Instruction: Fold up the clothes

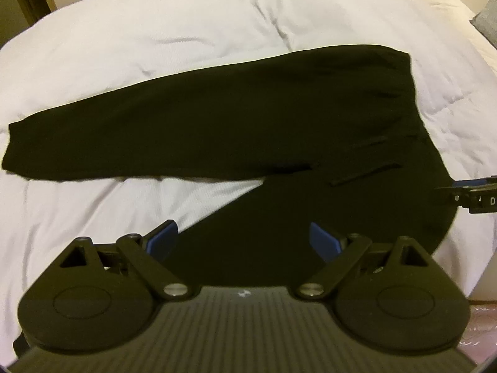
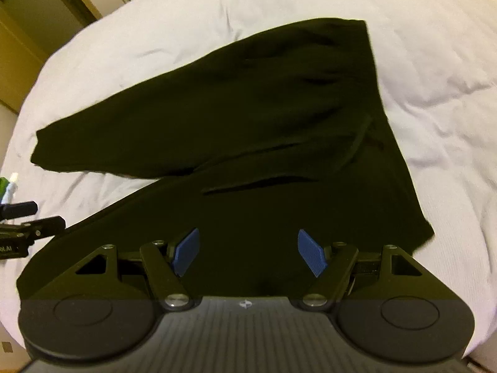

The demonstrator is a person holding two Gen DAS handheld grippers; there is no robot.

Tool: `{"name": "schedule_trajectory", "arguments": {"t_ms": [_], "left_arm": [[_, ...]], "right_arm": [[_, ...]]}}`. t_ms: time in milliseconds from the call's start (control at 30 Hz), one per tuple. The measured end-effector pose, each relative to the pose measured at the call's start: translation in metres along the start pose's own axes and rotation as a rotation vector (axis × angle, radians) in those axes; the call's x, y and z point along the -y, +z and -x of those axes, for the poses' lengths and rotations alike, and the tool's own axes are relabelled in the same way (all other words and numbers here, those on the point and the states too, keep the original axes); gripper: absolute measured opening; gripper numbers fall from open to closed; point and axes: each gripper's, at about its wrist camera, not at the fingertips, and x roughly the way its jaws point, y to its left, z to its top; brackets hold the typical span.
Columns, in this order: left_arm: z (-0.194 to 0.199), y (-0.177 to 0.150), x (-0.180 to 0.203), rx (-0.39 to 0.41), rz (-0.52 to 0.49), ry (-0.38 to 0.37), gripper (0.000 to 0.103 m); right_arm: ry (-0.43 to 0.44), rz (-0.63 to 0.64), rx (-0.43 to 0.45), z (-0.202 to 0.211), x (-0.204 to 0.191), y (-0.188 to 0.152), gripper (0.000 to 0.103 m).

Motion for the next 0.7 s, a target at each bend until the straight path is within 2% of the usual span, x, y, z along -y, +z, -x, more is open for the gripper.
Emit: {"name": "schedule_trajectory", "arguments": {"t_ms": [100, 200, 233, 433, 567, 667, 700], "left_arm": [[-0.022, 0.010, -0.007, -0.021, 0.006, -0.010, 0.083], [-0.042, 0.021, -0.014, -0.044, -0.008, -0.038, 0.065], [-0.048, 0.025, -0.016, -0.052, -0.014, -0.048, 0.064], [-0.080, 0.065, -0.032, -0.024, -0.059, -0.078, 0.065], [-0.105, 0.101, -0.044, 0.002, -0.112, -0.065, 0.074], [-0.121, 0.126, -0.052, 0.018, -0.139, -0.083, 0.074], [-0.127, 0.133, -0.055, 0.019, -0.146, -0.084, 0.074]], "right_arm": [[-0.021, 0.025, -0.022, -0.018, 0.001, 0.017, 0.073], [-0.028, 0.066, -0.037, -0.035, 0.004, 0.036, 0.072], [-0.029, 0.080, -0.045, -0.041, 0.005, 0.042, 0.072], [0.008, 0.221, -0.056, -0.069, 0.004, 0.087, 0.071], [0.029, 0.339, -0.040, -0.082, 0.000, 0.125, 0.059], [0.037, 0.408, -0.024, -0.090, -0.002, 0.152, 0.047], [0.033, 0.426, -0.013, -0.092, -0.002, 0.160, 0.046]]}}
